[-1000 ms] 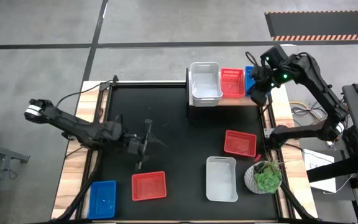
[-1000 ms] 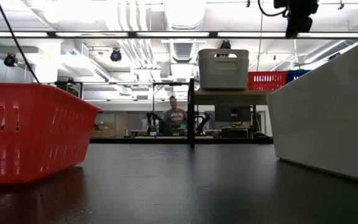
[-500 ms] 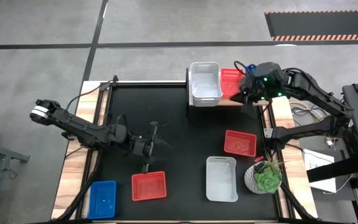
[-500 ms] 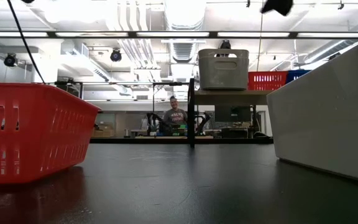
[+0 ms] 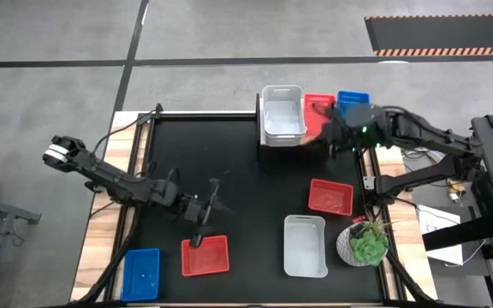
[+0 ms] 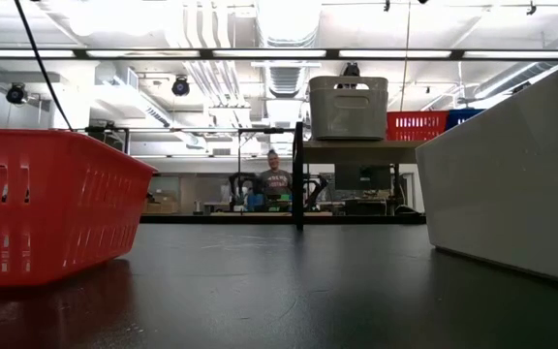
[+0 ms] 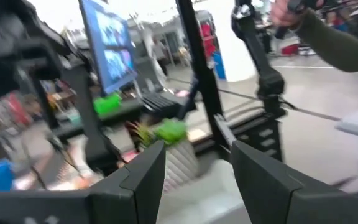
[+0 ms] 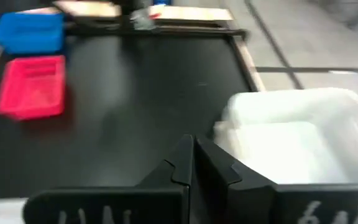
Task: Stack baskets on shelf by color
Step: Stack the bottom red bin on top of the red bin on the shelf
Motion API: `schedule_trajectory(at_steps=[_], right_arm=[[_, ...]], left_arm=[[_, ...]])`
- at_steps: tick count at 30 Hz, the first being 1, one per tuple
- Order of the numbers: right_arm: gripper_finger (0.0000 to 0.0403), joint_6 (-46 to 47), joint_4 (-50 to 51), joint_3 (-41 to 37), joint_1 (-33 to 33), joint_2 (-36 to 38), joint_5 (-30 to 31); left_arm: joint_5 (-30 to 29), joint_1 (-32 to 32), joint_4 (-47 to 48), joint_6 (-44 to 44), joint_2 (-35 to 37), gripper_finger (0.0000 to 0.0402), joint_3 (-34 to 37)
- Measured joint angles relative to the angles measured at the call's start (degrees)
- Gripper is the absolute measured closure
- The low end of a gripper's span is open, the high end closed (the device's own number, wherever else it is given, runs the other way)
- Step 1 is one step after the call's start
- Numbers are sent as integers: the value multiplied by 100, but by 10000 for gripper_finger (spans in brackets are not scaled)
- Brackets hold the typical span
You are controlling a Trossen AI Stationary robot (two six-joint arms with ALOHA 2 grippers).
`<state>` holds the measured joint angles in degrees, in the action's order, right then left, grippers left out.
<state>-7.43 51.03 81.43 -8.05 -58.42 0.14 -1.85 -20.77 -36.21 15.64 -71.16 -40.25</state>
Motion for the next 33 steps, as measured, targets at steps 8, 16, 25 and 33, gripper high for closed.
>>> schedule_trajectory(at_steps=[8,16,25,33], right_arm=[[394,479,-334,-650,1197,-235,-4],[394,1466,-322,-1029,2351,-671,1],[394,1812,-300,-1348,3531,-1133,812],[394,1802,-432,-1615,3689,-1299,996]], left_arm=[[9,-508,301,-481,-146,233,40],[-100,-597,302,-1170,-233,233,40],[-496,-604,1891,-2439,-374,233,-413],[-512,-711,4711,-4222,-690,233,-1265]])
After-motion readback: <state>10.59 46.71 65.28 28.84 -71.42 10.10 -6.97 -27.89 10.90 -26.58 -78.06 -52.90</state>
